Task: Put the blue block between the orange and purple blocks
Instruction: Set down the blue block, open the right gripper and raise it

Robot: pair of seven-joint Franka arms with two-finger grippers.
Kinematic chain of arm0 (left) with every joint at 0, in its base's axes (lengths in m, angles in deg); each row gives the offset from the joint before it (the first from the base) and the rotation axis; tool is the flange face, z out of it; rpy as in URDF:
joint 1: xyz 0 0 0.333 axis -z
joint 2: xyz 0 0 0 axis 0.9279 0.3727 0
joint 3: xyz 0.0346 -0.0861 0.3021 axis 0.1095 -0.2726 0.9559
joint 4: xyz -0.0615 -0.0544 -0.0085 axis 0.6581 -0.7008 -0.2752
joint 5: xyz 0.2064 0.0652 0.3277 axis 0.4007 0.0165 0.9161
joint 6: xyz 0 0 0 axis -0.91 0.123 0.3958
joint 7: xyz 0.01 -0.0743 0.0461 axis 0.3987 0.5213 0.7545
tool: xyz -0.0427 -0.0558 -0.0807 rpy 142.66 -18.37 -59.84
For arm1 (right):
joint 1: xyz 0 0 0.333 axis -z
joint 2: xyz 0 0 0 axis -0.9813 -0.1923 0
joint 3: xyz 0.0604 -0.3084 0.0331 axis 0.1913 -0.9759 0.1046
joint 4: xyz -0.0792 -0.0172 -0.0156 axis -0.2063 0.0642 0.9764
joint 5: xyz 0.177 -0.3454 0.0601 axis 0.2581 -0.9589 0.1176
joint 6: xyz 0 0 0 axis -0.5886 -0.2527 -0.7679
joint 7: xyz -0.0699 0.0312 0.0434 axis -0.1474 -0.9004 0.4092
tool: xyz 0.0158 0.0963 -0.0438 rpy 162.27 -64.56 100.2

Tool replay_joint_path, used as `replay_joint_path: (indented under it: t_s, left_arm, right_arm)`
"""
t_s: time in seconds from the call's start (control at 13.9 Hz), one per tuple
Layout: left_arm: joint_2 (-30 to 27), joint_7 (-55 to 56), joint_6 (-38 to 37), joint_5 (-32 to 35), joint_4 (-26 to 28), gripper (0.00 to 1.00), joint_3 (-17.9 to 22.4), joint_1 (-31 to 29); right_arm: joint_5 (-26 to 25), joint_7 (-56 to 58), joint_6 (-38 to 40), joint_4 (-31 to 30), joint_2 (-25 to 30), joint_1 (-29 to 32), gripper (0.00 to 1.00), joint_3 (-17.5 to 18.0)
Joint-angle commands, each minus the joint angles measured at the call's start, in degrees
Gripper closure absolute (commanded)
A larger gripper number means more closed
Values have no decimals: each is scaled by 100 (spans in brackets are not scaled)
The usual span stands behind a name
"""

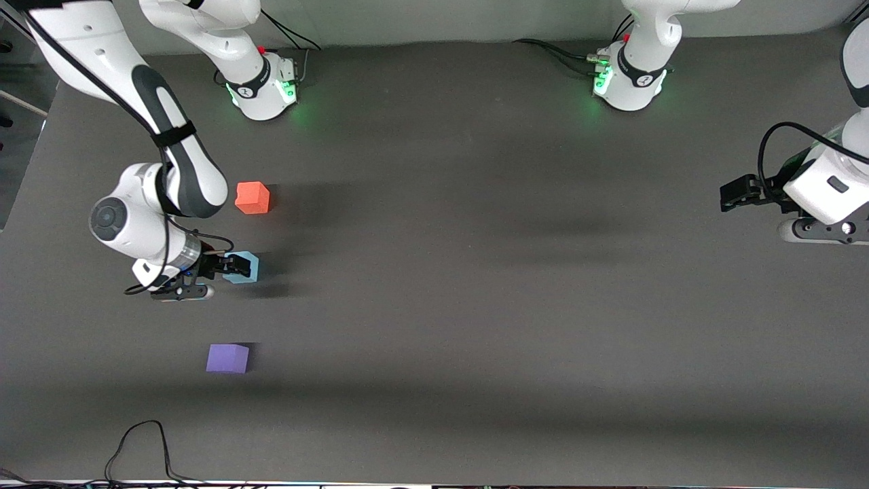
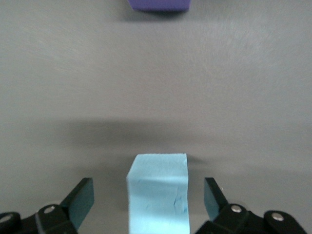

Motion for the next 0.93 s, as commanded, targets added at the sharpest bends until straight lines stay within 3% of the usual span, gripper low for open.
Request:
replay_joint_path:
  t_s: [0.0, 0.22, 0.5, 0.65, 0.86]
  left_arm:
    - [-41, -77, 39, -20, 21, 0, 15, 17]
    - [-41, -77, 39, -20, 21, 0, 15, 8]
    - [-41, -86, 39, -73, 21, 0, 15, -10]
    - [-41, -86, 47, -73, 21, 0, 15, -18]
    - [-41, -86, 47, -82, 21, 0, 15, -18]
  right_arm:
    - [6, 30, 1051, 19, 1108, -14, 0, 27]
    - [-38, 110, 1860, 185, 1987, -23, 0, 27]
    - [-82, 83, 3722, 1764, 2280, -363, 0, -34]
    - [-484, 31, 4330, 2452, 2166, -1232, 0, -857]
    - [-495, 22, 4456, 2542, 2192, -1227, 0, -931]
